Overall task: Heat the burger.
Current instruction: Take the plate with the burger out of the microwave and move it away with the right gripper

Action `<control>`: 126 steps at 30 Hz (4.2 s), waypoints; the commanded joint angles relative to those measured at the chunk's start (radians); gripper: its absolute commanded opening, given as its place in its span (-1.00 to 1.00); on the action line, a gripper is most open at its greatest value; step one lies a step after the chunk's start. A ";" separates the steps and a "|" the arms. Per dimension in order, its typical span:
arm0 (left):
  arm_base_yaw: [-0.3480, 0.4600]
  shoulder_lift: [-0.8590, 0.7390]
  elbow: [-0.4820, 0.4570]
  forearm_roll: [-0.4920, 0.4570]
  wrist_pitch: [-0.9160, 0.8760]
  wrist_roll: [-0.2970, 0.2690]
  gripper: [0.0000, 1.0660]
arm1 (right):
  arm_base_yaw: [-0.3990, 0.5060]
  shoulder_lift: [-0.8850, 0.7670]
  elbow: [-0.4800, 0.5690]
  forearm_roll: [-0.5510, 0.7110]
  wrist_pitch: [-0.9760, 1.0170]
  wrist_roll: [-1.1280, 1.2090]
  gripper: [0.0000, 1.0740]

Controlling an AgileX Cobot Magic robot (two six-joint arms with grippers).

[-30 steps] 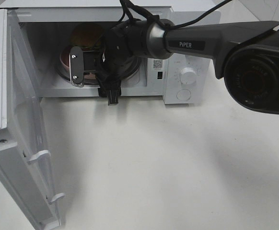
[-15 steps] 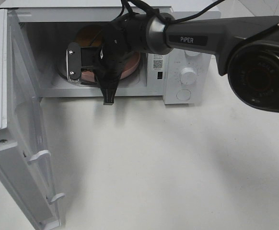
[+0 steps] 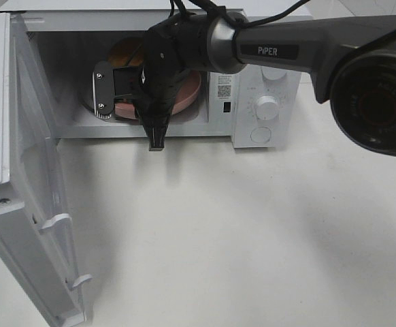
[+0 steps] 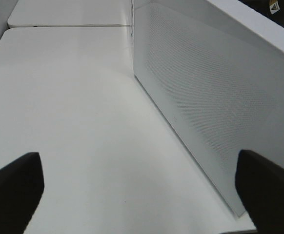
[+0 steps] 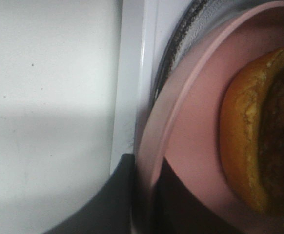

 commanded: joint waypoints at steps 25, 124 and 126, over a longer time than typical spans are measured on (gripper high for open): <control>0.003 -0.018 0.004 -0.002 0.001 -0.003 0.87 | 0.047 -0.458 0.693 -0.093 -0.391 -0.077 -1.00; 0.003 -0.018 0.004 -0.002 0.001 -0.003 0.87 | 0.047 -1.551 1.560 -0.549 0.282 1.026 -1.00; 0.003 -0.018 0.004 -0.002 0.001 -0.003 0.87 | 0.047 -1.541 1.560 -0.559 0.300 1.090 -1.00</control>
